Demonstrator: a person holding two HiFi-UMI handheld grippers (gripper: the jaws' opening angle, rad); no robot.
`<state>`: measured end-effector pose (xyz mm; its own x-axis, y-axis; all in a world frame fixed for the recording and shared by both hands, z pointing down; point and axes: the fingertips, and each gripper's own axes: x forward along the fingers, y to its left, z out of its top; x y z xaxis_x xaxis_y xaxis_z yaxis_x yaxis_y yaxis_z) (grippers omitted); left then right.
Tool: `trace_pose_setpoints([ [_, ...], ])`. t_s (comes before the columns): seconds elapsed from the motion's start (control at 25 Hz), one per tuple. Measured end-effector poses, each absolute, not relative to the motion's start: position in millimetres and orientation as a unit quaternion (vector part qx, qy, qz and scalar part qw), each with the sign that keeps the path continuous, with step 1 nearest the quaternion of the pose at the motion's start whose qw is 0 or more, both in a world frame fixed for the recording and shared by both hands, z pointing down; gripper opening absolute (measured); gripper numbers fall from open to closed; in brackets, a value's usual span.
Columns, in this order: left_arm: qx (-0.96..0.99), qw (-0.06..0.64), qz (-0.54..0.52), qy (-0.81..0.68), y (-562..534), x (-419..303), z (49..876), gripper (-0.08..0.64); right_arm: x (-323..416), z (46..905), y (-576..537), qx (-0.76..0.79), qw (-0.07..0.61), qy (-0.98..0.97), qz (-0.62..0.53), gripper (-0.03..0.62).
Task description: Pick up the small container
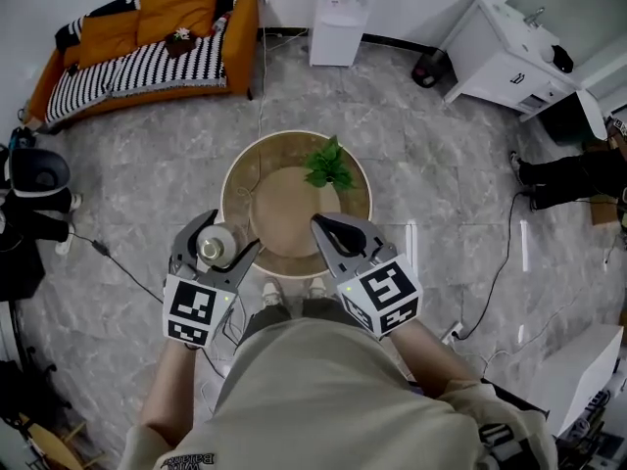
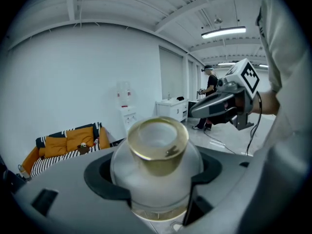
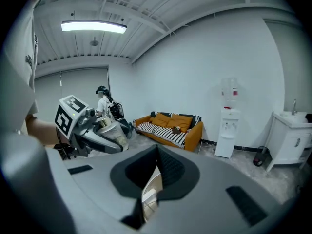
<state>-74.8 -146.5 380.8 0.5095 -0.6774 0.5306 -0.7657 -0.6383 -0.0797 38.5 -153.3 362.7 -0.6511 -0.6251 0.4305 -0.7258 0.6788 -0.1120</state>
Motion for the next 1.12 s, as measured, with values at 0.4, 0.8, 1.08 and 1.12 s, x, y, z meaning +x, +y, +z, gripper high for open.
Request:
trace_pose_setpoints([
  [0.4, 0.865, 0.092, 0.269, -0.412, -113.8, -80.9, 363.1, 0.336, 31.8, 335.4, -142.9, 0.368, 0.181, -0.906, 0.109, -0.005],
  [0.8, 0.864, 0.097, 0.269, -0.414, -114.1, -88.2, 362.0, 0.336, 22.0, 337.4, -147.7, 0.366, 0.186, -0.905, 0.114, -0.005],
  [1.08, 0.863, 0.096, 0.268, -0.417, -115.2, -93.4, 360.1, 0.336, 29.2, 331.8, -159.1, 0.386, 0.153, -0.898, 0.145, -0.005],
  [1.12, 0.863, 0.094, 0.268, -0.418, -116.5, -94.3, 359.5, 0.336, 31.2, 328.3, -163.6, 0.394, 0.148, -0.896, 0.142, -0.005],
])
